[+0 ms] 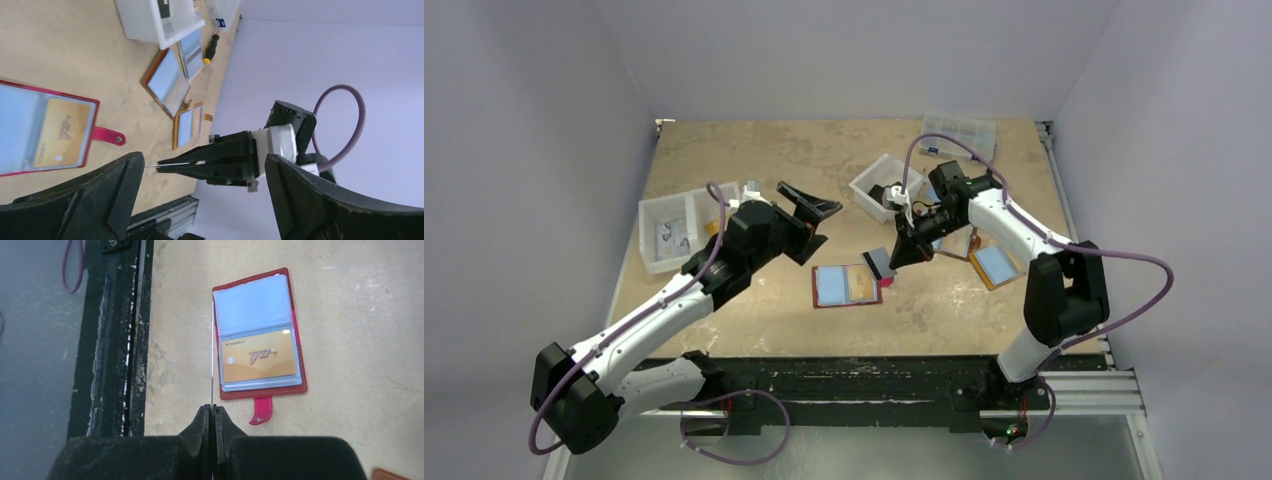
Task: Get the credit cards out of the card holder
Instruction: Place the credit card in the storage box.
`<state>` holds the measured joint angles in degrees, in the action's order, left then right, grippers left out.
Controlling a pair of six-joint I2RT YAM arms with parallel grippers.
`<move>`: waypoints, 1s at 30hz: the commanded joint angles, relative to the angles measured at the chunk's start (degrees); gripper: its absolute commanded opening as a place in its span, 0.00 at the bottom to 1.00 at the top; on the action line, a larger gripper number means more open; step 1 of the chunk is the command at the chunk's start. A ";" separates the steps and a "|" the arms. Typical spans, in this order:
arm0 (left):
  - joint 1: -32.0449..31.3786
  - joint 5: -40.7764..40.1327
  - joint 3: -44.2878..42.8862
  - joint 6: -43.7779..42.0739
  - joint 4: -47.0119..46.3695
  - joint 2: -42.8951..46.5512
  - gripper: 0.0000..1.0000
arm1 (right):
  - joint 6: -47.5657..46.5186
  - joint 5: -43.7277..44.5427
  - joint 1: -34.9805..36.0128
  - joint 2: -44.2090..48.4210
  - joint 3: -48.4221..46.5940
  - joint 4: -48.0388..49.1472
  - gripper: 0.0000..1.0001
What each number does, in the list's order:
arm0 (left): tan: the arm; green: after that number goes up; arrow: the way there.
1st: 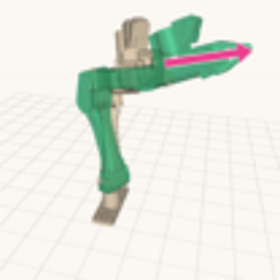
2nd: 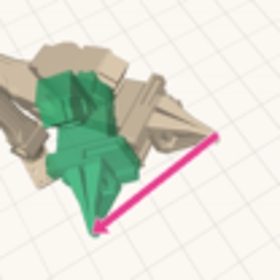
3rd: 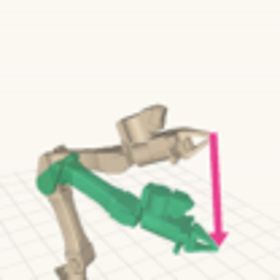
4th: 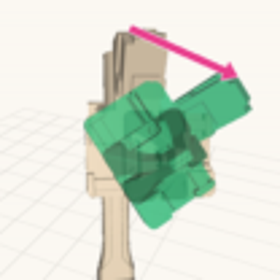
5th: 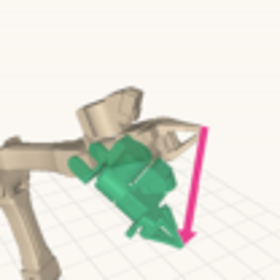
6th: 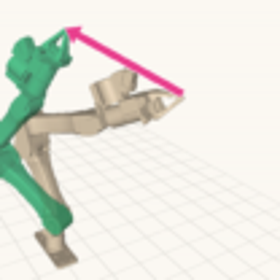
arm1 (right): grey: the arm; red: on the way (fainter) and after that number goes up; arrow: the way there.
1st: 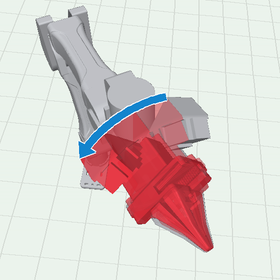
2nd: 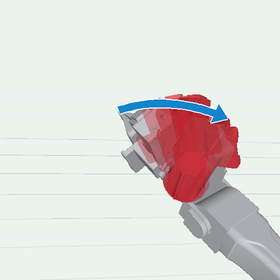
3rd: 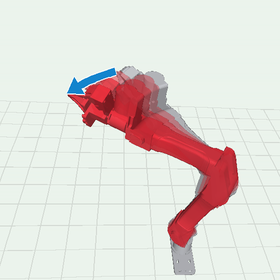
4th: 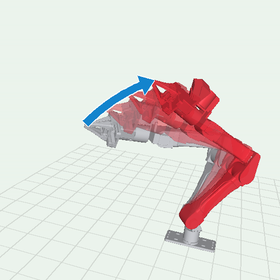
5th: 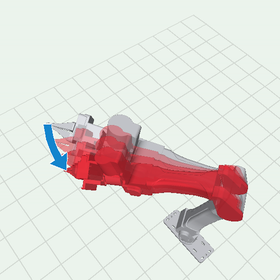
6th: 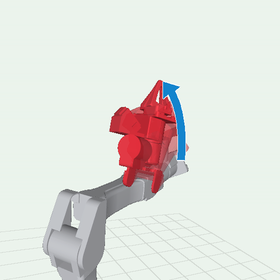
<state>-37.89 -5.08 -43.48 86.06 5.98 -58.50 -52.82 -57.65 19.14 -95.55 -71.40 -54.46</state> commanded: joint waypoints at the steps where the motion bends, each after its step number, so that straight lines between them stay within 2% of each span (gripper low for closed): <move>1: 0.38 4.66 -9.86 4.02 10.09 -5.51 0.99 | -0.91 5.34 2.68 5.06 -1.93 2.12 0.00; 5: 0.34 8.88 -11.91 6.20 9.73 -8.94 0.99 | -0.71 11.12 5.75 9.61 -0.04 6.10 0.00; 7: 0.28 10.26 -10.94 8.40 6.17 -9.45 0.99 | -1.06 14.21 7.18 11.96 1.72 10.09 0.00; 12: 0.27 12.97 -10.69 12.02 3.35 -11.51 0.97 | 1.63 19.82 8.41 13.03 1.79 15.18 0.00; 20: 0.12 12.76 -10.70 16.63 4.82 -12.27 0.95 | 4.93 24.32 9.75 11.89 0.91 18.51 0.00; 25: -0.34 12.84 -10.78 18.68 5.43 -13.67 0.94 | 6.10 23.92 11.11 10.98 -0.21 18.69 0.00; 27: -0.56 13.20 -10.75 19.34 5.03 -14.61 0.92 | 6.36 24.13 12.15 10.59 -0.59 18.62 0.00; 30: -0.67 13.14 -11.24 19.63 5.89 -15.72 0.84 | 6.75 24.27 12.97 10.29 -1.00 18.60 0.00</move>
<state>-38.09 7.16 -53.56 103.85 11.73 -72.99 -47.46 -33.89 30.87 -85.21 -69.73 -37.58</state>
